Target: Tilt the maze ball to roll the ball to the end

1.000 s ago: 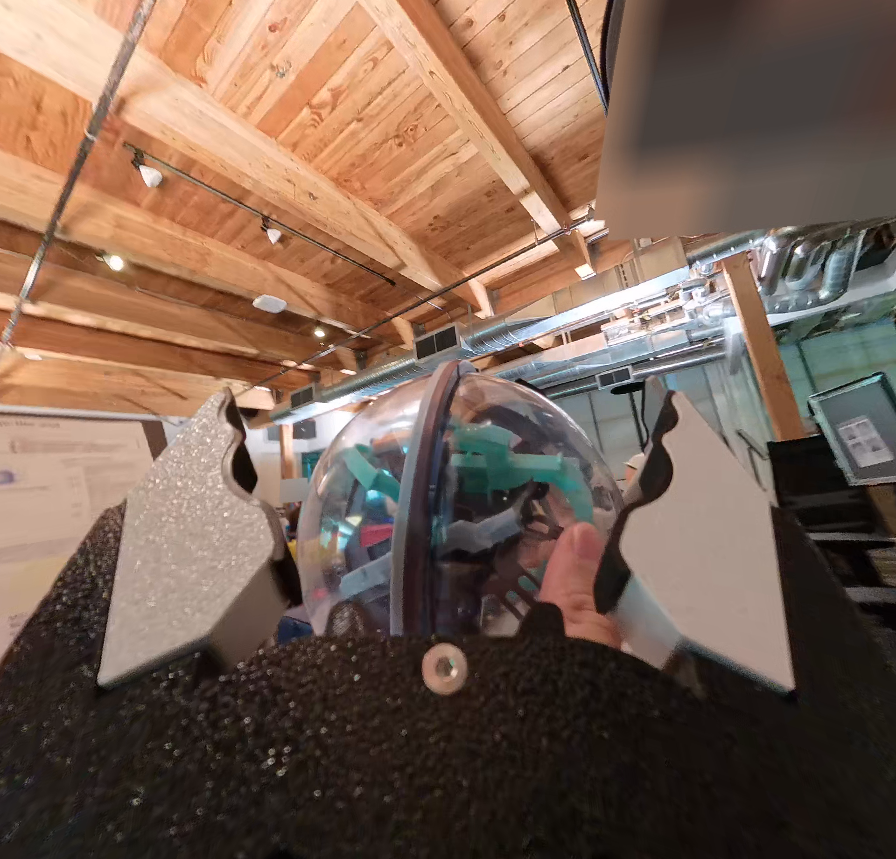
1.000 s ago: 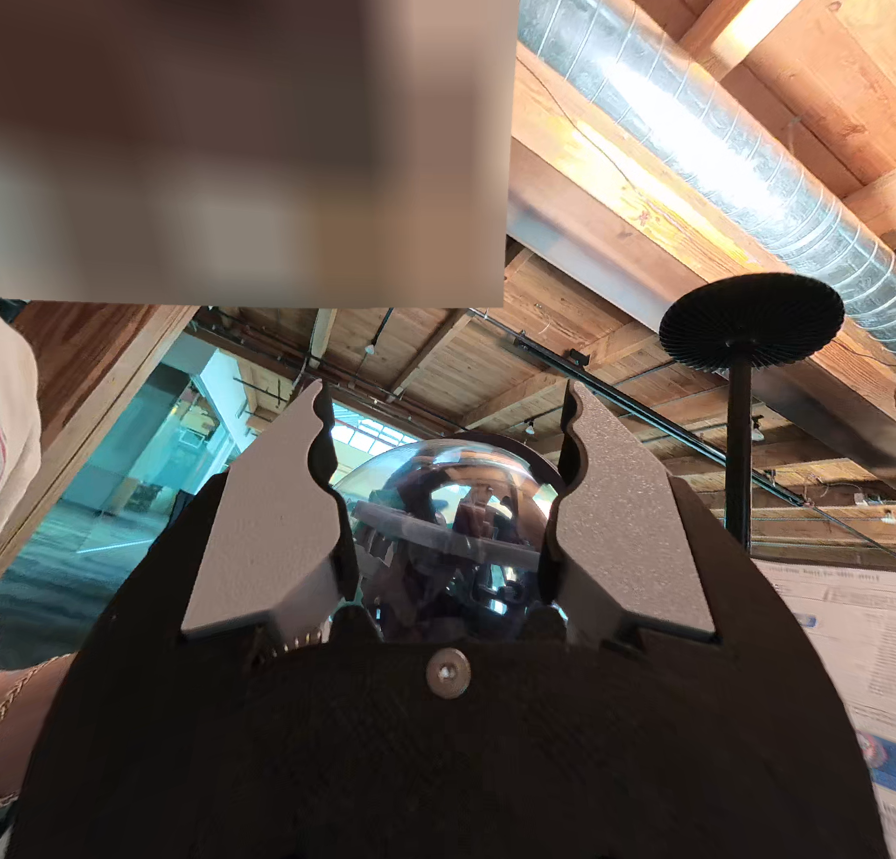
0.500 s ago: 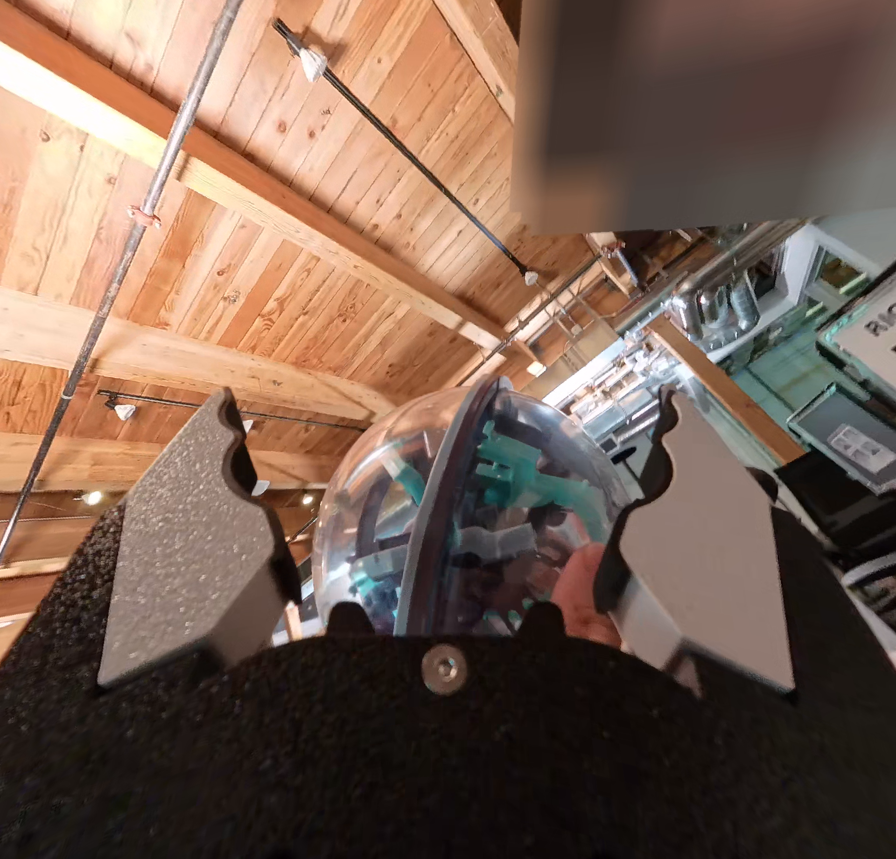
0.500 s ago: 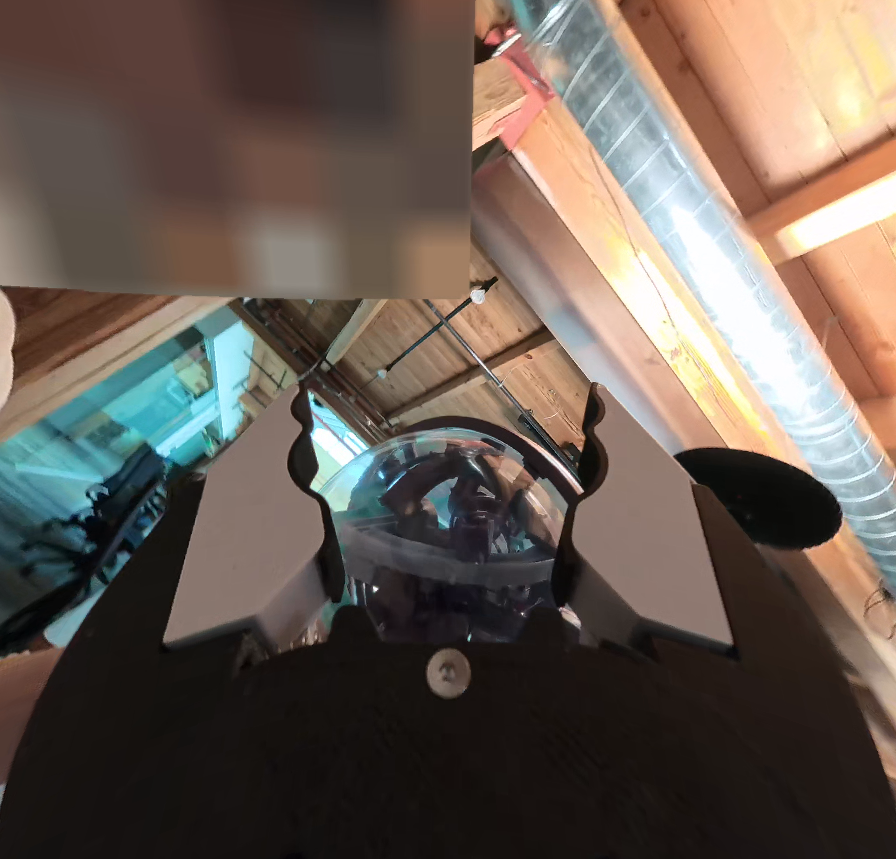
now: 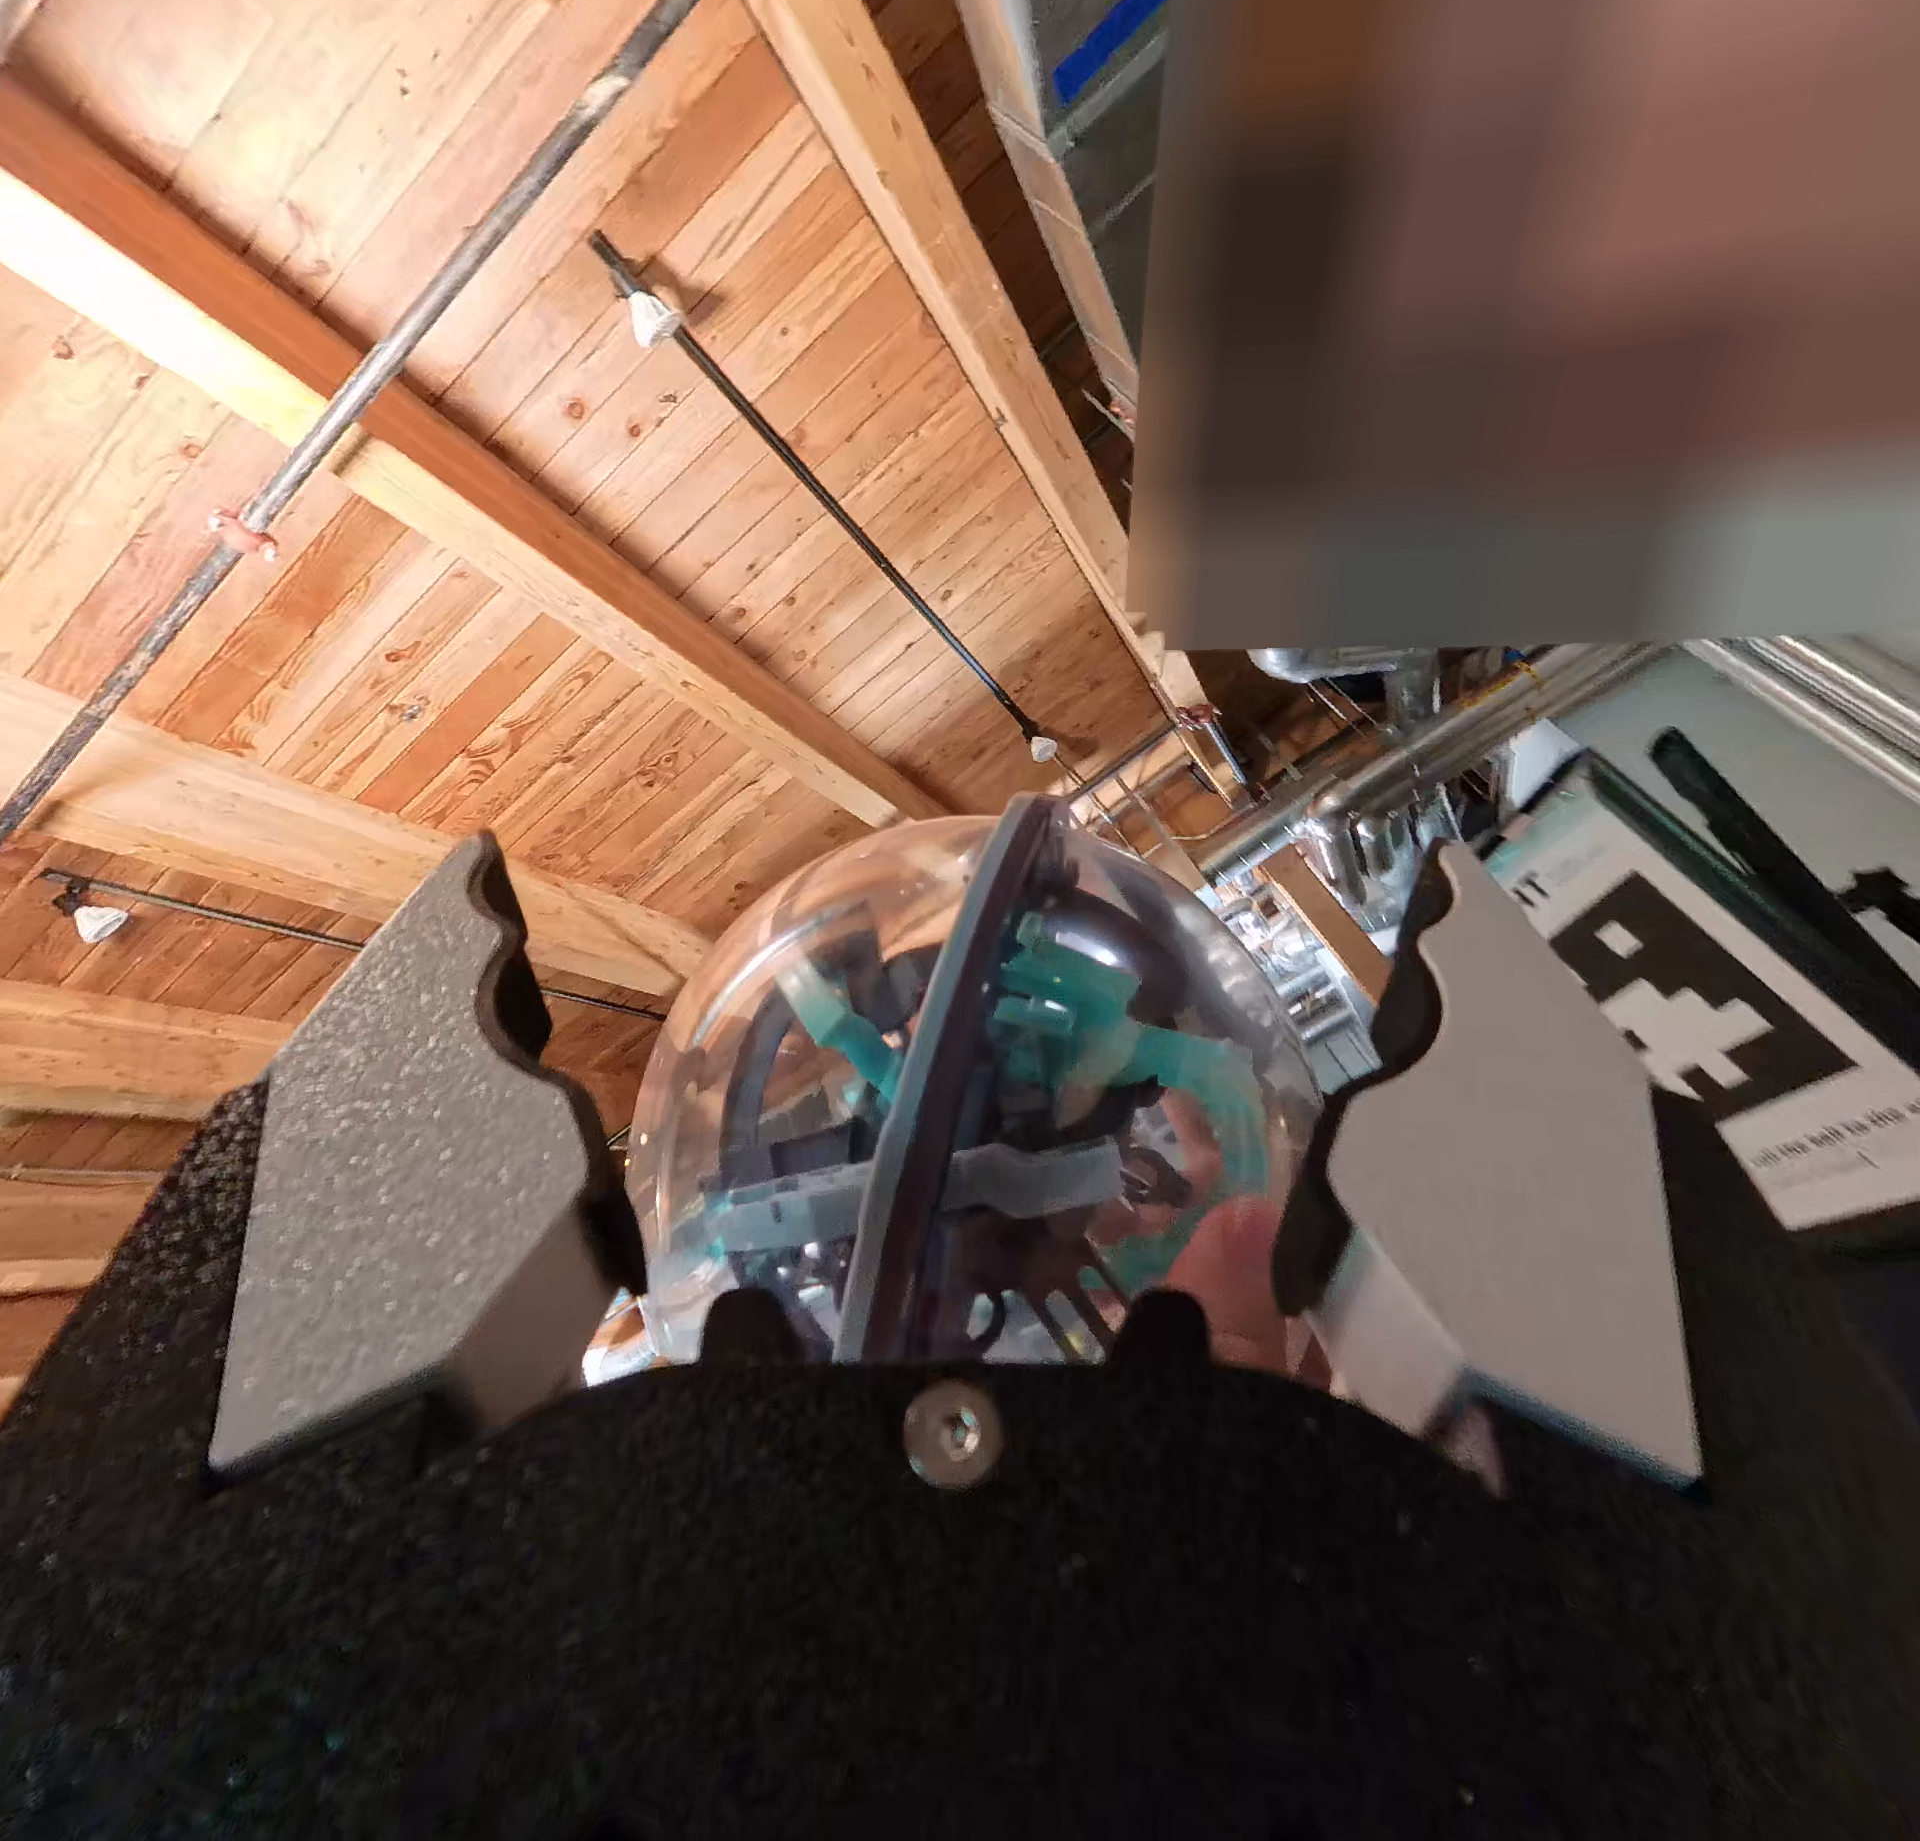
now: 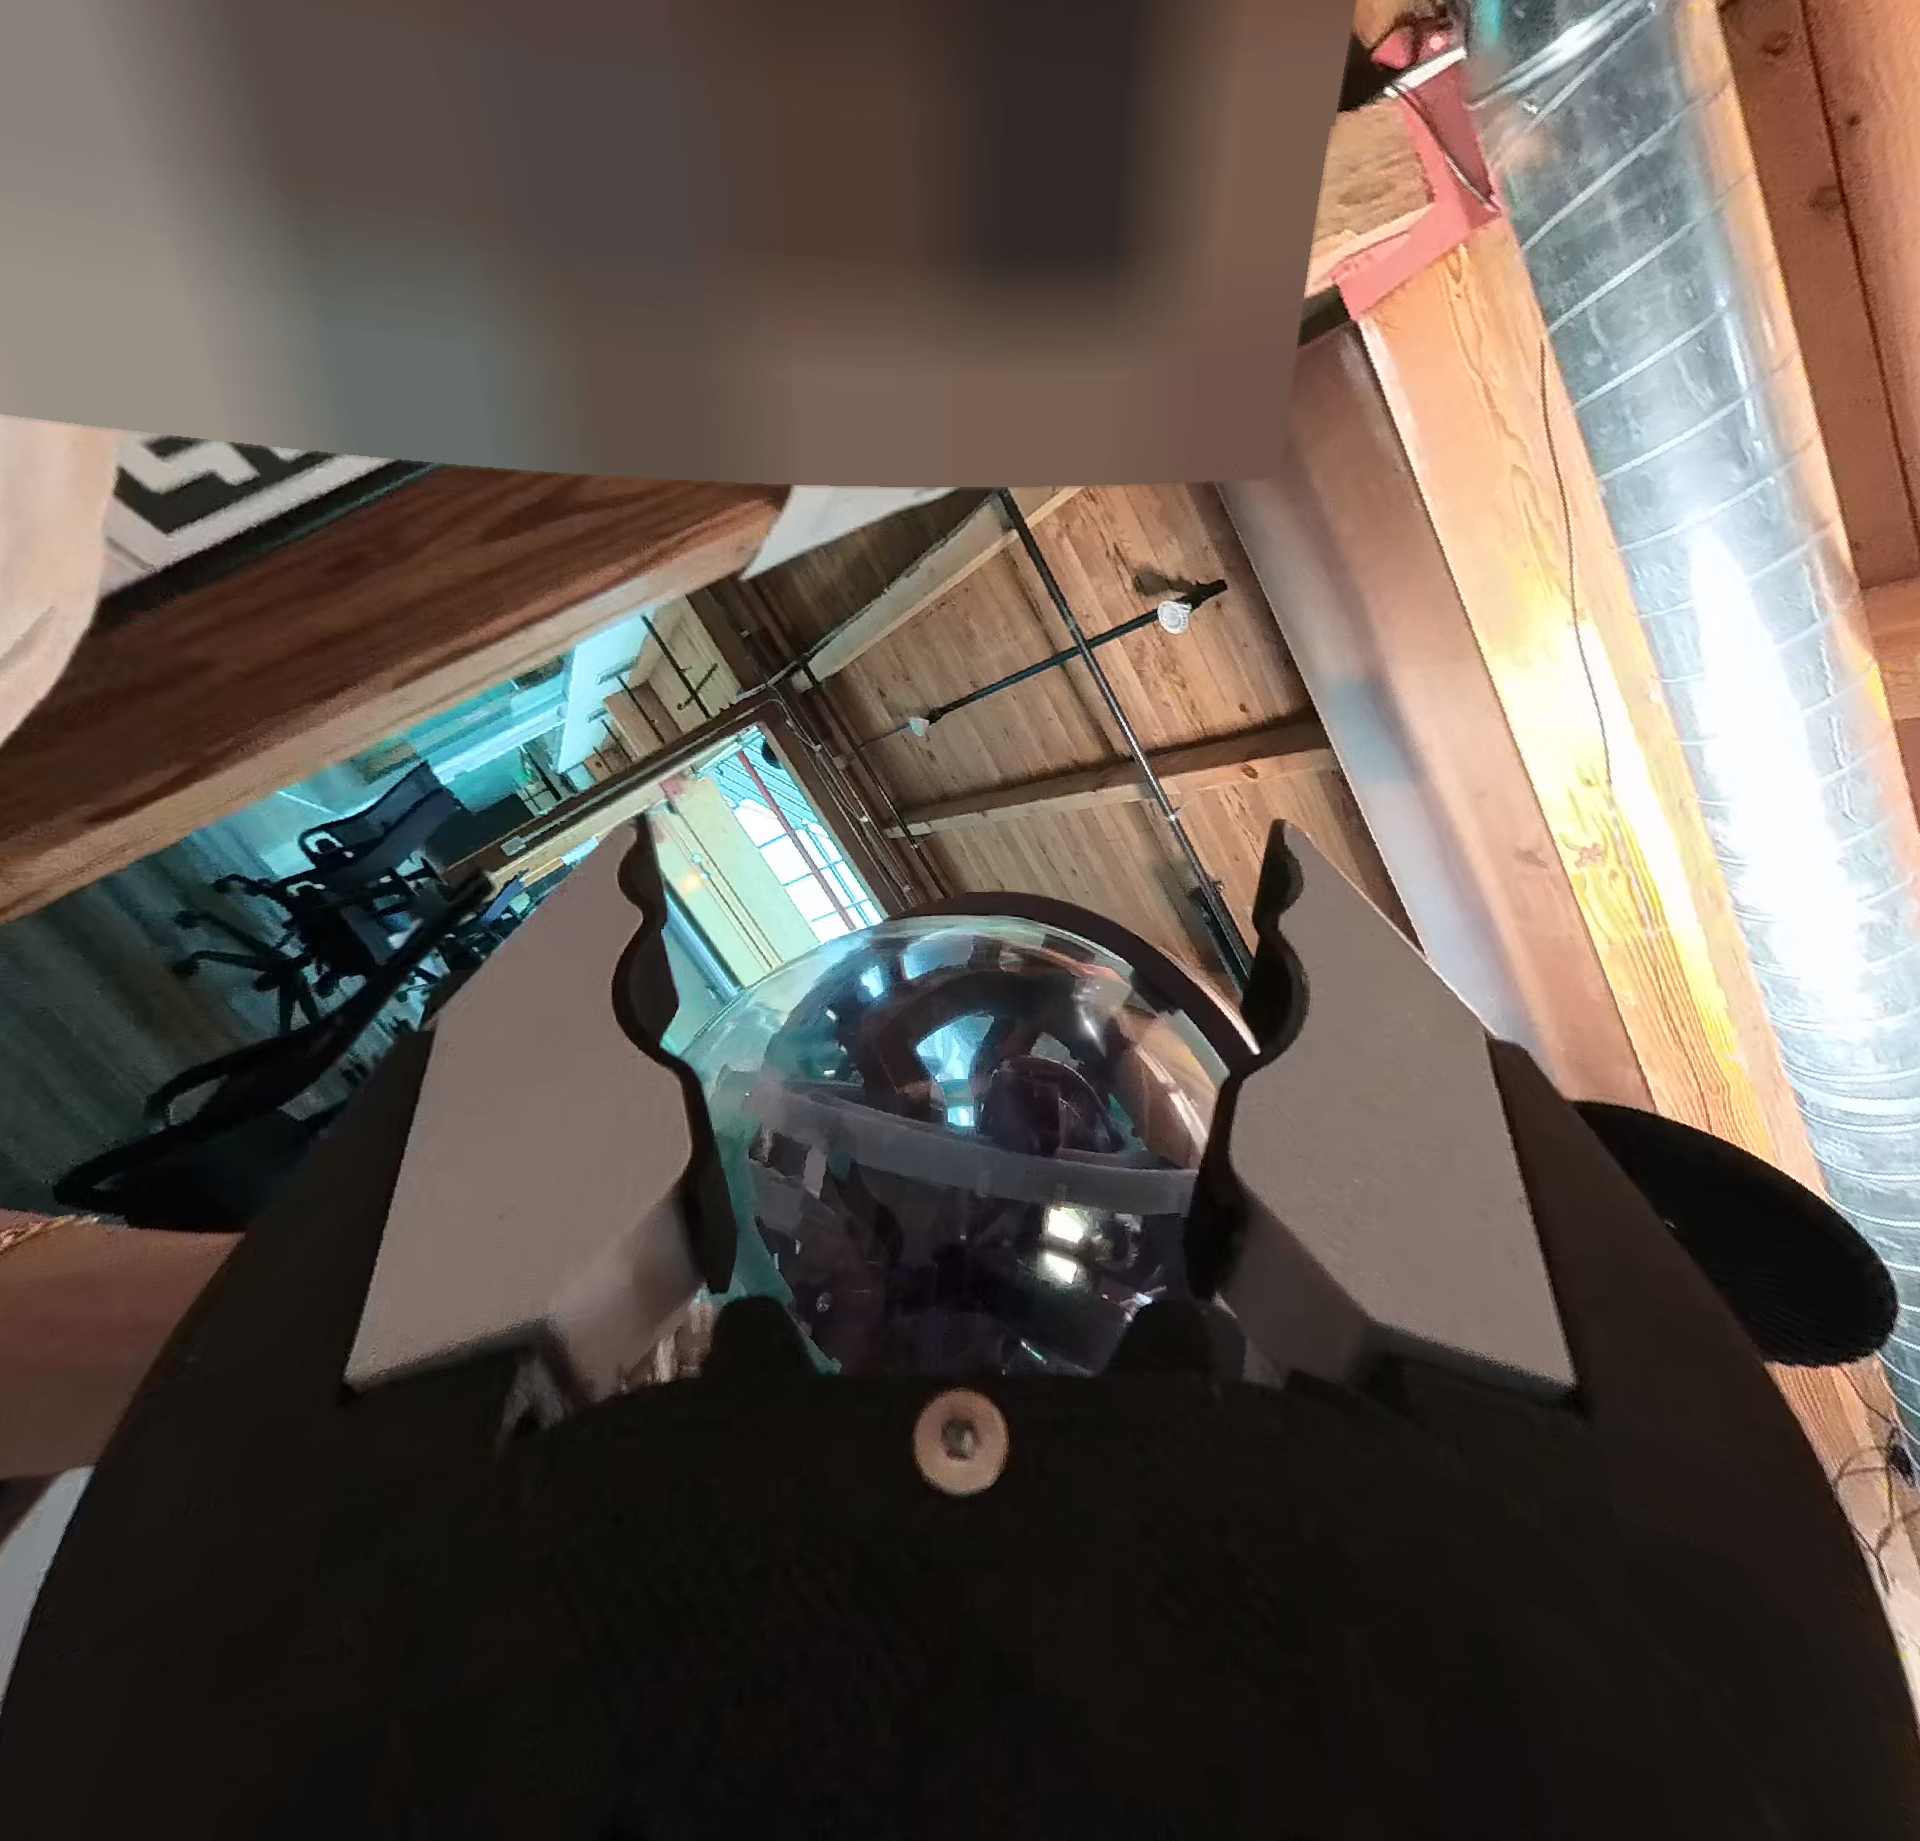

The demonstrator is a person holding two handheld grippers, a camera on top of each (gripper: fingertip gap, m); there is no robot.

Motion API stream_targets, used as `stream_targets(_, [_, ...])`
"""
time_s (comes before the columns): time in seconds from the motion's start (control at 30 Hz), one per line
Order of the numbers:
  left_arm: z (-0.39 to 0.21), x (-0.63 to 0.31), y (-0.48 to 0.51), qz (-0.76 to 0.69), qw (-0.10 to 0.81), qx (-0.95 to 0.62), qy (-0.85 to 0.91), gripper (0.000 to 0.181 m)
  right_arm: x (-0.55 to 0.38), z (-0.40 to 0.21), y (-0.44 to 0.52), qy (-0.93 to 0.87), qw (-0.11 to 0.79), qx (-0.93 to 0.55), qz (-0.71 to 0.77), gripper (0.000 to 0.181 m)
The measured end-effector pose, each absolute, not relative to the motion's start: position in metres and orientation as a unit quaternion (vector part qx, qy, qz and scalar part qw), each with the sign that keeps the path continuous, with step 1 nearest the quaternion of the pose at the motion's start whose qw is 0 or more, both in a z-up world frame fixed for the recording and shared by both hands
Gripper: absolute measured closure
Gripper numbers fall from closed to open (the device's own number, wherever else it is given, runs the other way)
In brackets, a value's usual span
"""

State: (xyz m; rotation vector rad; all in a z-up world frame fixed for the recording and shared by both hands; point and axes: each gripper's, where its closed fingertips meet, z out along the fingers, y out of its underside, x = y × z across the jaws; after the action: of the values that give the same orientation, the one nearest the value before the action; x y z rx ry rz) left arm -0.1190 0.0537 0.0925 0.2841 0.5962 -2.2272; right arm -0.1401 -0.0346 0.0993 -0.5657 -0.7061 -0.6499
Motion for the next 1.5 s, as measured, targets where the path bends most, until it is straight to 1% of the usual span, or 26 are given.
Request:
stream_targets(0.17, [0.056, -0.196, 0.014, -0.816, 0.471, 0.176, 0.284, 0.024, -0.201, 0.066, -0.067, -0.317, 0.879, -0.236, -0.266, 0.066])
stream_targets(0.33, [0.037, -0.244, -0.013, -0.761, 0.518, 0.229, 0.316, 0.024, -0.251, 0.054, -0.081, -0.322, 0.877, -0.236, -0.268, 0.061])
stream_targets(0.57, [0.047, -0.222, -0.002, -0.775, 0.508, 0.2, 0.319, 0.024, -0.237, 0.062, -0.065, -0.329, 0.867, -0.26, -0.271, 0.059])
stream_targets(0.73, [0.055, -0.207, 0.001, -0.783, 0.506, 0.191, 0.308, 0.024, -0.21, 0.068, -0.07, -0.295, 0.886, -0.249, -0.255, 0.056])
stream_targets(0.9, [0.058, -0.191, 0.005, -0.813, 0.46, 0.166, 0.315, 0.024, -0.203, 0.066, -0.07, -0.29, 0.881, -0.254, -0.273, 0.056])
stream_targets(1.03, [0.058, -0.195, 0.006, -0.796, 0.484, 0.167, 0.321, 0.024, -0.196, 0.064, -0.068, -0.276, 0.888, -0.266, -0.255, 0.059])
stream_targets(1.17, [0.064, -0.202, 0.011, -0.788, 0.503, 0.163, 0.315, 0.024, -0.196, 0.061, -0.061, -0.271, 0.886, -0.278, -0.252, 0.057])
stream_targets(1.33, [0.067, -0.209, 0.018, -0.795, 0.497, 0.166, 0.305, 0.024, -0.202, 0.054, -0.053, -0.301, 0.861, -0.312, -0.265, 0.056])
stream_targets(1.43, [0.071, -0.202, 0.024, -0.8, 0.503, 0.133, 0.3, 0.024, -0.194, 0.046, -0.04, -0.304, 0.837, -0.346, -0.294, 0.055])
stream_targets(1.5, [0.073, -0.195, 0.029, -0.814, 0.485, 0.107, 0.301, 0.024, -0.188, 0.043, -0.033, -0.3, 0.827, -0.358, -0.312, 0.051])
